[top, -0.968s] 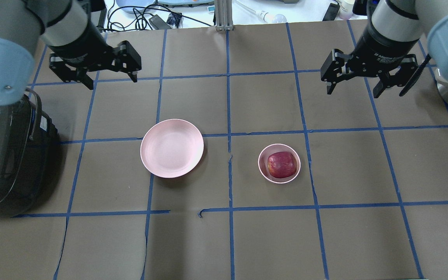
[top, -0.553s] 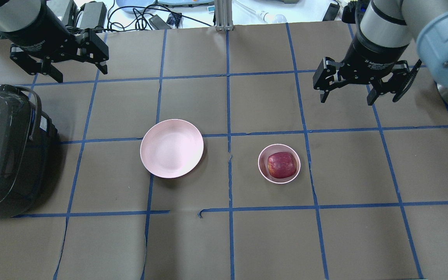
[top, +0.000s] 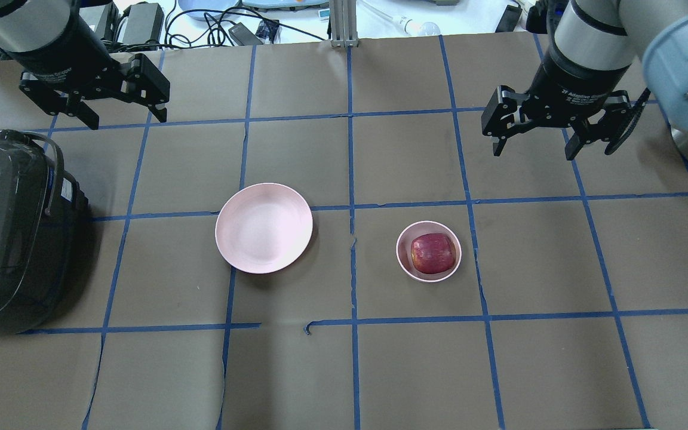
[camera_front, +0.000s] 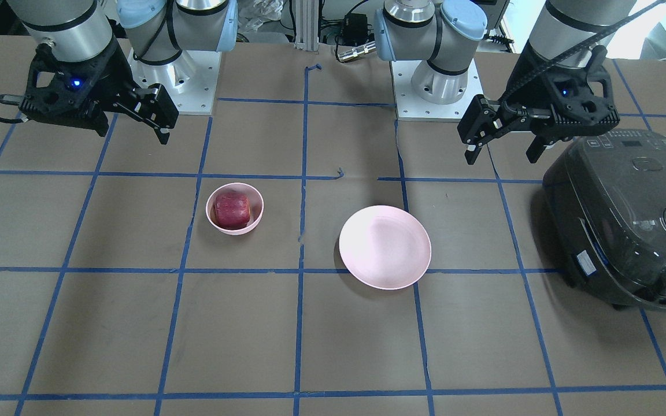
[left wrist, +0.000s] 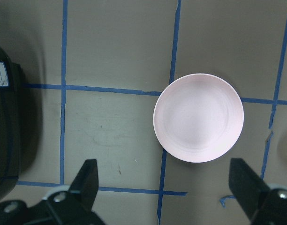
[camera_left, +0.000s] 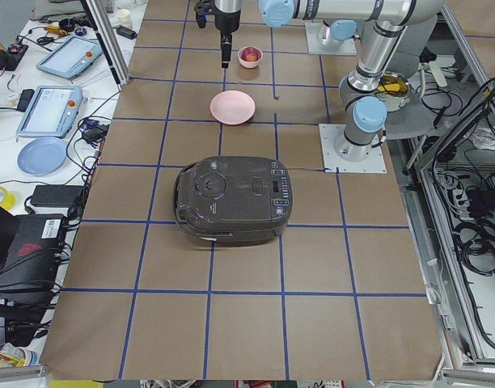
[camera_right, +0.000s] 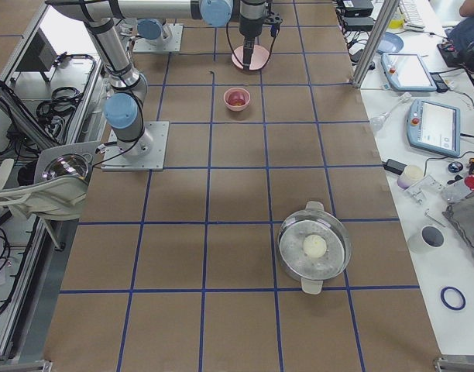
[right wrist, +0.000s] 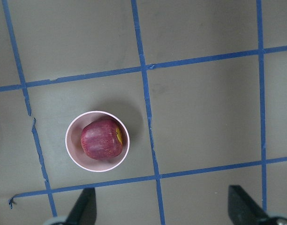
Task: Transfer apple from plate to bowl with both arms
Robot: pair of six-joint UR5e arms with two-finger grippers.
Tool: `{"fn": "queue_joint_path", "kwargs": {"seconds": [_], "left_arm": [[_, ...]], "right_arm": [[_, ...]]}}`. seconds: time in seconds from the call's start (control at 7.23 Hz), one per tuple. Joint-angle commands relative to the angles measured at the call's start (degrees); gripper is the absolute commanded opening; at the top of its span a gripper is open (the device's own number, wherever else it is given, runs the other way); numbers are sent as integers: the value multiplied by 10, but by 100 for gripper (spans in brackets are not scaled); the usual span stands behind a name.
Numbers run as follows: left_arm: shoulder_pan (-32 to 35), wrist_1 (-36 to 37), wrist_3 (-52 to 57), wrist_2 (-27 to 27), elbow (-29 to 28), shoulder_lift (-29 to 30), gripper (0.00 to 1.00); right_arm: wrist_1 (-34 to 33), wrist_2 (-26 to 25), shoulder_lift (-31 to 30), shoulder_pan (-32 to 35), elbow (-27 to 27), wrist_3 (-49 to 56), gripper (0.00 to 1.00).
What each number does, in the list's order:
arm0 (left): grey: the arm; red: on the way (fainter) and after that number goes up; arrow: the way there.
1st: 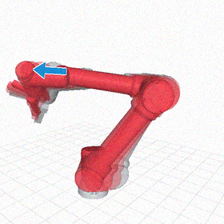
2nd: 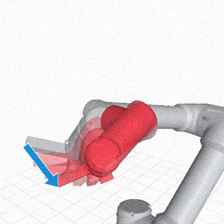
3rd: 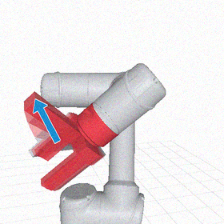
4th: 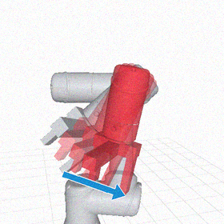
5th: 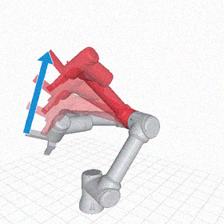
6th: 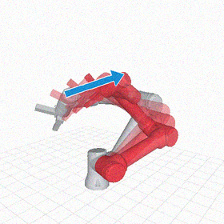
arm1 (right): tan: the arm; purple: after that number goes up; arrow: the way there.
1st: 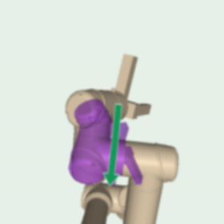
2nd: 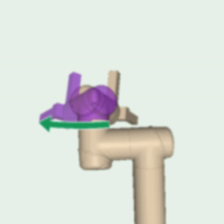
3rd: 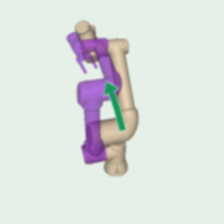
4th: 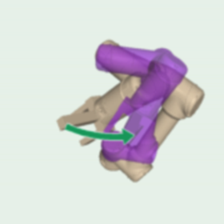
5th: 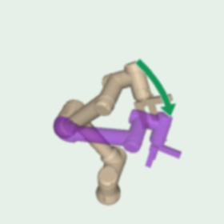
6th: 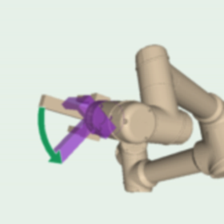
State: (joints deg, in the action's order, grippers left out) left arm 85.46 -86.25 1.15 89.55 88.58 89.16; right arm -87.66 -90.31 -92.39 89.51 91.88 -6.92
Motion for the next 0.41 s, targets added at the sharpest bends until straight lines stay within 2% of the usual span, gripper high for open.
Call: {"fn": "queue_joint_path", "kwargs": {"seconds": [0.0,0.28], "left_arm": [[1,-7,9,5,3,0,100],[0,-2,9,5,3,2,100]], "right_arm": [[8,0,1,1,-11,1,100],[7,0,2,1,-7,1,100]]}}
